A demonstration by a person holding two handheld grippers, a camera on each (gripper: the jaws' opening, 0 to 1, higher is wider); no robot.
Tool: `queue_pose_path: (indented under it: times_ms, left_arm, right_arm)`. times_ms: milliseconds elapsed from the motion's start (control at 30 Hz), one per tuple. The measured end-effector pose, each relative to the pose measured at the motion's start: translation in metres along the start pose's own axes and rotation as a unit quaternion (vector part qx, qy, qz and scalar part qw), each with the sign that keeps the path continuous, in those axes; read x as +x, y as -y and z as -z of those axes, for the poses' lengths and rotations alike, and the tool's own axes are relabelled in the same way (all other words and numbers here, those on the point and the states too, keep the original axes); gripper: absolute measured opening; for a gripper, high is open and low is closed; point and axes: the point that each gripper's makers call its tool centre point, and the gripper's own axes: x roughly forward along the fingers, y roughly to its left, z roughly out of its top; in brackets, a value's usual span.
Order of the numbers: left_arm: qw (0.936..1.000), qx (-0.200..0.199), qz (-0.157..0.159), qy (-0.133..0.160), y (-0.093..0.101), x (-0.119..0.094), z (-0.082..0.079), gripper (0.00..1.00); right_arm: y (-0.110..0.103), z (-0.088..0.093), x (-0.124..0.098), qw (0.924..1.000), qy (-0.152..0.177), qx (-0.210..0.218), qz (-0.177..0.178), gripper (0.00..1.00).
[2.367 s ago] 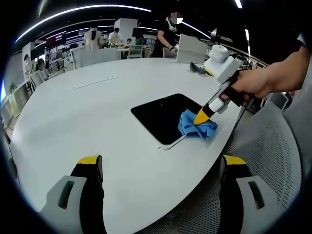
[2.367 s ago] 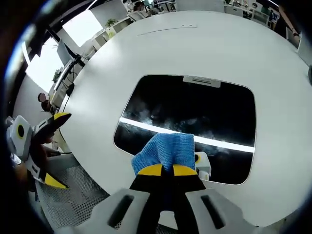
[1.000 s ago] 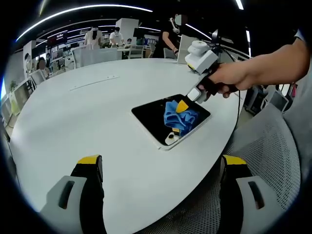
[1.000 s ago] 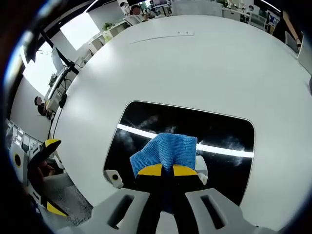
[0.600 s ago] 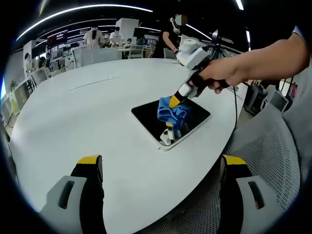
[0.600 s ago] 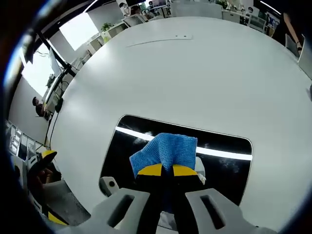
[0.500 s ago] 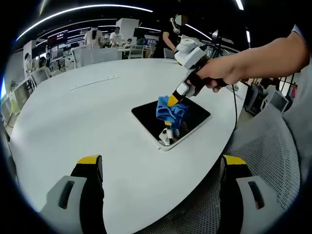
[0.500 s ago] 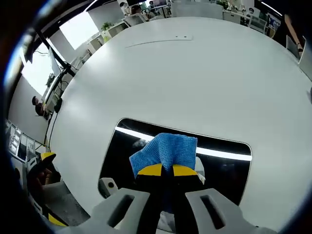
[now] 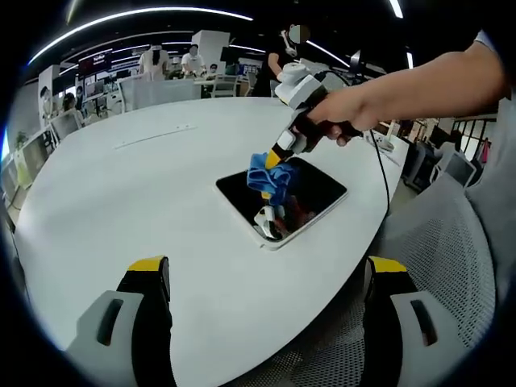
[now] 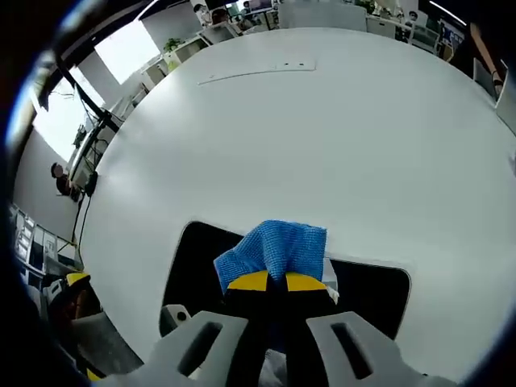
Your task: Wipe the mirror surface with the cleaning cloth until all visible marks leave the cleaned area.
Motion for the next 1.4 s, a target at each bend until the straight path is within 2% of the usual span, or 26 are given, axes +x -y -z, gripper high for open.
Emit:
queue_pose_path:
  times_ms: [300,867,1067,1400]
  left_arm:
    - [1.0000,-0.001,-0.001,-0.005,-0.002,0.002,0.002,0.99]
    - [0.9998,-0.003,-0.011,-0.014,-0.003,0.001,0.004,0.99]
    - [0.9999,-0.009,0.004,0.012,0.003,-0.001,-0.005,0.99]
    - [0.9999,-0.008,0.006,0.012,0.003,0.001,-0.004,0.99]
  right_arm:
    - [0.006,-0.015,0.007,0.9999,-0.004,-0.010,-0.002,0.00]
    - [0.007,-0.011,0.006,0.9996,-0.005,-0.024,-0.012,0.00]
    - [0.022,-0.005,0.000,0.9998,-0.006,-0.019,-0.001,0.00]
    - [0.043,-0.001,-0.007,0.9998,-0.005,-0.012,0.017,0.00]
